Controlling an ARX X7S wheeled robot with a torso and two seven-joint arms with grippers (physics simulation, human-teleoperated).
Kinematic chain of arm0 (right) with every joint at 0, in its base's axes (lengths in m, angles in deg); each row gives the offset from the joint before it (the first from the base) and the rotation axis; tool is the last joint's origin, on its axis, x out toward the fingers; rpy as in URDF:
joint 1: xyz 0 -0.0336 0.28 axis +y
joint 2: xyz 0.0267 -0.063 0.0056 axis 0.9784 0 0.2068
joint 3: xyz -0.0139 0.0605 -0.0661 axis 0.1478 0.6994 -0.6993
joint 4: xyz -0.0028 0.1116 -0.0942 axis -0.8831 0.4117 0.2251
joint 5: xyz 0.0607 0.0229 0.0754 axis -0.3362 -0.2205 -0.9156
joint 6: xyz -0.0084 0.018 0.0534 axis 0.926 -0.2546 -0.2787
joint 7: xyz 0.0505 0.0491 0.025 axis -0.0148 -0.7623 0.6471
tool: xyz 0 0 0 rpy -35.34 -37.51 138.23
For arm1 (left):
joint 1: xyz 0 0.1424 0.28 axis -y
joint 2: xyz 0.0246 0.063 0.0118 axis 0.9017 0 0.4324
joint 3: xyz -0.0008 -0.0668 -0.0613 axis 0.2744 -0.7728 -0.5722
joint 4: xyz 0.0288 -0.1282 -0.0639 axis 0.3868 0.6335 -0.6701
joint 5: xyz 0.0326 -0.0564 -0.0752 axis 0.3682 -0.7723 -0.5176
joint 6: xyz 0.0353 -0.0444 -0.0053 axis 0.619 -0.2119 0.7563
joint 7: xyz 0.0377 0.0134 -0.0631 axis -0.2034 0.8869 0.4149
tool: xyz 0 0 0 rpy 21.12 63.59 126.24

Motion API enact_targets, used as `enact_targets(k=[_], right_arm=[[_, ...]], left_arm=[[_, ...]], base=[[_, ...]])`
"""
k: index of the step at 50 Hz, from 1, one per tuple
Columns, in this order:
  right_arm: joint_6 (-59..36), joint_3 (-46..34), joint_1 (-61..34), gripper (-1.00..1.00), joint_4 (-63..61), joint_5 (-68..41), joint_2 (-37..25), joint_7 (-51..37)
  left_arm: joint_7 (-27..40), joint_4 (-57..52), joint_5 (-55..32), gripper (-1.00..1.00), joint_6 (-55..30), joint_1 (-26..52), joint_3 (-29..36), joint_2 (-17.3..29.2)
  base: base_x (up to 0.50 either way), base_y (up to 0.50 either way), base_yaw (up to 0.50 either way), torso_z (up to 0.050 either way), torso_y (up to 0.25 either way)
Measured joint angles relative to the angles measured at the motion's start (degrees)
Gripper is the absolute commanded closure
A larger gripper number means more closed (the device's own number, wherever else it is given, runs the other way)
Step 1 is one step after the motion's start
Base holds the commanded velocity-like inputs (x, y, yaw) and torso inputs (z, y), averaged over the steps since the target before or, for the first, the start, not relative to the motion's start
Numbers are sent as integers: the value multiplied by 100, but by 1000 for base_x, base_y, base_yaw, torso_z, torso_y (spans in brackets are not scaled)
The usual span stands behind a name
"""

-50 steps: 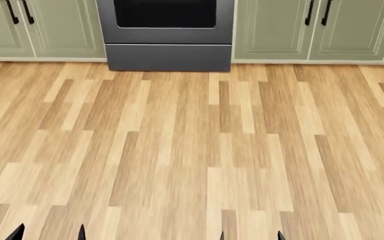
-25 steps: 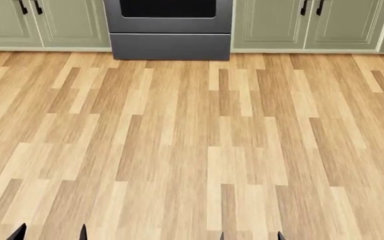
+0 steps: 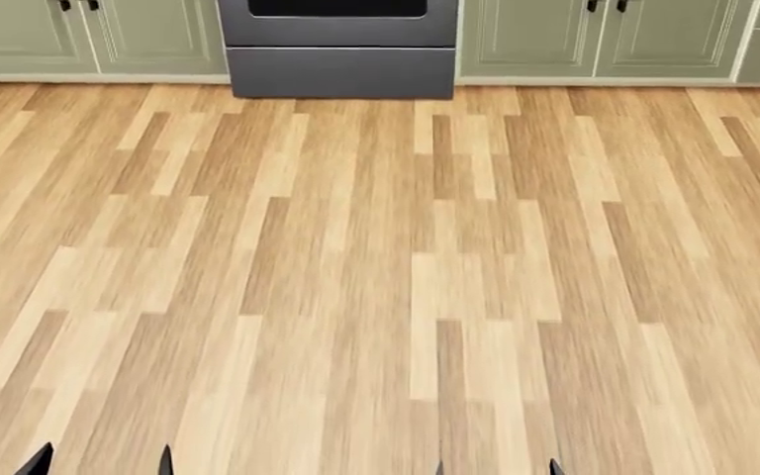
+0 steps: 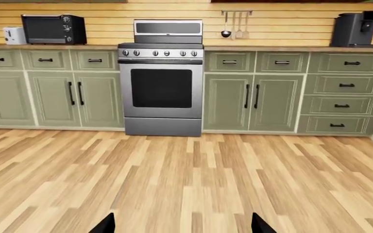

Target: Place the cup inside the bowl on the dining table and move the bowl to any counter.

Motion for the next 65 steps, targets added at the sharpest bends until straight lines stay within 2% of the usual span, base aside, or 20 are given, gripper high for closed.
enact_targets(k=[65], right_arm=[[2, -267, -47, -100, -1, -181, -222, -266]], left_arm=[[200, -128, -263, -100, 108, -92, 206, 304]], base=[[-446, 0, 0, 0, 0]])
